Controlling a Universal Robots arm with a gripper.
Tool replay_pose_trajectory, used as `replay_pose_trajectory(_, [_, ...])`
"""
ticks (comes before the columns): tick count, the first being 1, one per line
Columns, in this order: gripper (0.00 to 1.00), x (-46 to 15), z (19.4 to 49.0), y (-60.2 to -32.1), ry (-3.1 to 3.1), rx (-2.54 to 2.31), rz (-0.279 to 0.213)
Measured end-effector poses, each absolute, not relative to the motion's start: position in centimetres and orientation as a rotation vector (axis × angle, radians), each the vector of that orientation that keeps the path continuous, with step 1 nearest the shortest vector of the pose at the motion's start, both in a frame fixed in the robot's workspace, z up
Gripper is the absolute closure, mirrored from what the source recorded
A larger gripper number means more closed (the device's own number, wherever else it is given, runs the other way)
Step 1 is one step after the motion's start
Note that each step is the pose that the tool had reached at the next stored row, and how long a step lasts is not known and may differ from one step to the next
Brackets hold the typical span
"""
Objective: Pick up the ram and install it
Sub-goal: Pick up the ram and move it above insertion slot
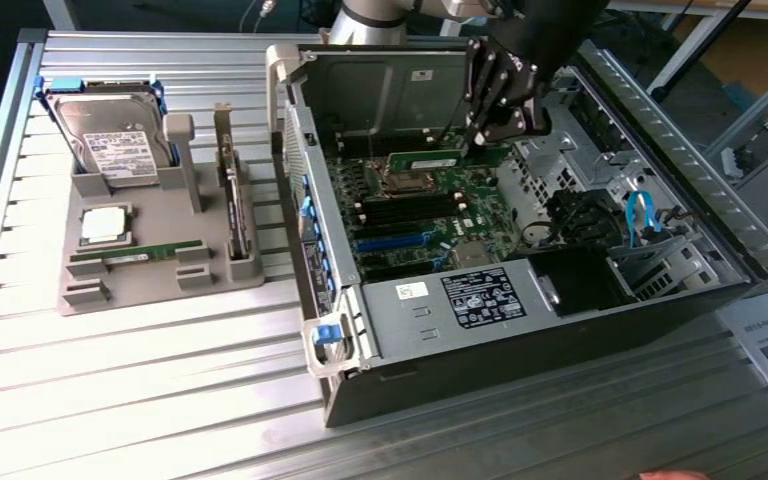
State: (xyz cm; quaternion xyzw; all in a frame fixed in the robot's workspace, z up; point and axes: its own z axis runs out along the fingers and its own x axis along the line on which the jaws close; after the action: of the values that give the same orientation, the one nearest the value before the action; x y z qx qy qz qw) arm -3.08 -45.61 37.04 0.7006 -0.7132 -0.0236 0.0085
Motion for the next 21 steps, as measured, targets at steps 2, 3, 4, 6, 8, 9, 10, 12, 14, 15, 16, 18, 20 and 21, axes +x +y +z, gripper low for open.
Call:
replay_pose_trajectory(2, [0.88,-3.1,37.0,-45.5,-2.228,2.189,-0.074])
replay_pose_trajectory(3, [0.88,-3.1,37.0,-45.3,-2.228,2.189,-0.074])
replay_pose_trajectory(4, [0.88,-3.1,37.0,-45.2,-2.228,2.189,-0.074])
replay_pose_trajectory(6, [0.88,-3.1,37.0,-44.9,-2.228,2.189,-0.074])
replay_pose_trajectory(8, [0.88,-3.1,36.9,-44.5,-2.228,2.189,-0.074])
replay_pose_trajectory(9, [0.88,-3.1,36.9,-44.3,-2.228,2.189,-0.074])
replay_pose_trajectory(10, [0.88,-3.1,36.9,-44.2,-2.228,2.189,-0.074])
replay_pose_trajectory(12, [0.88,-3.1,36.8,-43.6,-2.228,2.189,-0.074])
replay_pose_trajectory(14, [0.88,-3.0,36.7,-42.9,-2.228,2.189,-0.074])
replay_pose_trajectory(15, [0.88,-3.0,36.7,-42.6,-2.228,2.189,-0.074])
replay_pose_trajectory(16, [0.88,-3.0,36.6,-42.4,-2.228,2.189,-0.074])
replay_pose_trajectory(18, [0.88,-3.0,36.6,-42.0,-2.228,2.189,-0.074])
replay_pose_trajectory(20, [0.88,-3.0,36.6,-41.6,-2.228,2.189,-0.074])
replay_pose_trajectory(21, [0.88,-3.0,36.6,-41.6,-2.228,2.189,-0.074])
